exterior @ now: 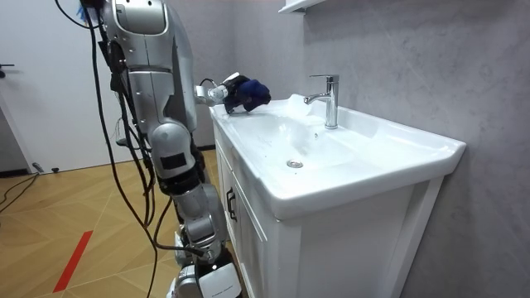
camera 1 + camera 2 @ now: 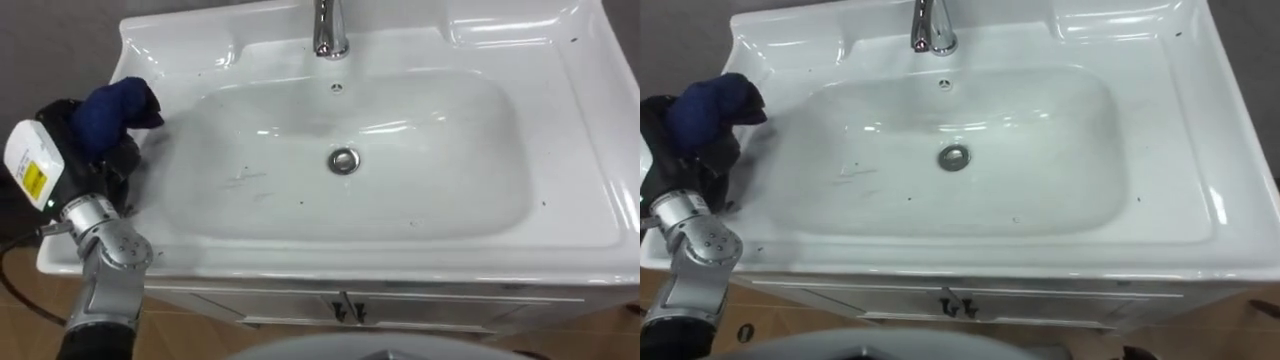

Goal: Wipe basin

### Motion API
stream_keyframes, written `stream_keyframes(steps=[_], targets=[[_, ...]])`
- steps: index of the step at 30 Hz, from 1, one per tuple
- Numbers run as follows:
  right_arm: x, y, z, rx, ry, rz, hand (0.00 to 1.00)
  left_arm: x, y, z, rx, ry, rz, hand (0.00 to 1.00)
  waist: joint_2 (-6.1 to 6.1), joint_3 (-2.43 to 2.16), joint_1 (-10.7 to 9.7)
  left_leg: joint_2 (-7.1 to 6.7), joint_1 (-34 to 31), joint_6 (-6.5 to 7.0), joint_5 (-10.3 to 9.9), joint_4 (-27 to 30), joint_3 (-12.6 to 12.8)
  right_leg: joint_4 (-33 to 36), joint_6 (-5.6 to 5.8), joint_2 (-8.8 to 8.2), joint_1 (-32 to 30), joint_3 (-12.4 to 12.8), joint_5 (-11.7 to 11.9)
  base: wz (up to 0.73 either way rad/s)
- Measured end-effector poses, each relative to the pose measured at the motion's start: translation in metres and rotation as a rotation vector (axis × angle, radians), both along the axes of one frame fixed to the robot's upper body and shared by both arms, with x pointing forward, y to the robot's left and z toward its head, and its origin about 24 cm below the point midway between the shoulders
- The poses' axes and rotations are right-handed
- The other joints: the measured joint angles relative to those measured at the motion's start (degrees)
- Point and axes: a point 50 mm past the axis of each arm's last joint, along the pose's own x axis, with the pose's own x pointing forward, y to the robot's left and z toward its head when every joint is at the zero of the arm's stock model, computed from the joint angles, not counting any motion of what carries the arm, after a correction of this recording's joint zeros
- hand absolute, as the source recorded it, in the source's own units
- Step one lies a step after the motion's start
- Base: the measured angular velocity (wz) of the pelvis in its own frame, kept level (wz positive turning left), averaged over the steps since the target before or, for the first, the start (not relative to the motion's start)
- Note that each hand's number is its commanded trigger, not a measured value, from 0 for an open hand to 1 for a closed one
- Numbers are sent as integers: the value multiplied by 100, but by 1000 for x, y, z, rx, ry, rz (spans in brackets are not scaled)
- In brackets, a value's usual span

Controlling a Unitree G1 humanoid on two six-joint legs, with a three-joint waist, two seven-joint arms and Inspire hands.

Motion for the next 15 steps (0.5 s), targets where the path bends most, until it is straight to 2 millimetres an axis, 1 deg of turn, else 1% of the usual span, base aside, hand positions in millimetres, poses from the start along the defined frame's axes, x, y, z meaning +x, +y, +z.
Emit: stream_keyframes(steps=[6, 10, 11, 15], targets=[[1, -3, 1, -17, 22, 54, 0, -1, -1, -5, 37, 70, -24, 100, 73, -1, -3, -12, -12, 0, 0, 0, -2, -68, 13, -5, 2, 9, 8, 1], [-1, -5, 1, -26, 33, 80, 0, -3, -3, -9, 45, 115, -47, 100, 102, 14, -24, -24, -22, 0, 0, -5, -3, -70, 18, -14, 2, 12, 10, 0], [-1, -6, 2, -30, 35, 85, 0, -4, -4, -10, 45, 125, -53, 100, 118, 7, -43, -29, -30, 0, 0, -5, -4, -72, 22, -15, 2, 10, 13, 0], [0, -7, 2, -38, 42, 110, 0, -3, -6, -11, 47, 136, -69, 100, 123, 3, -54, -36, -31, 1, 0, -10, -4, -78, 23, -25, 3, 4, 13, 0]])
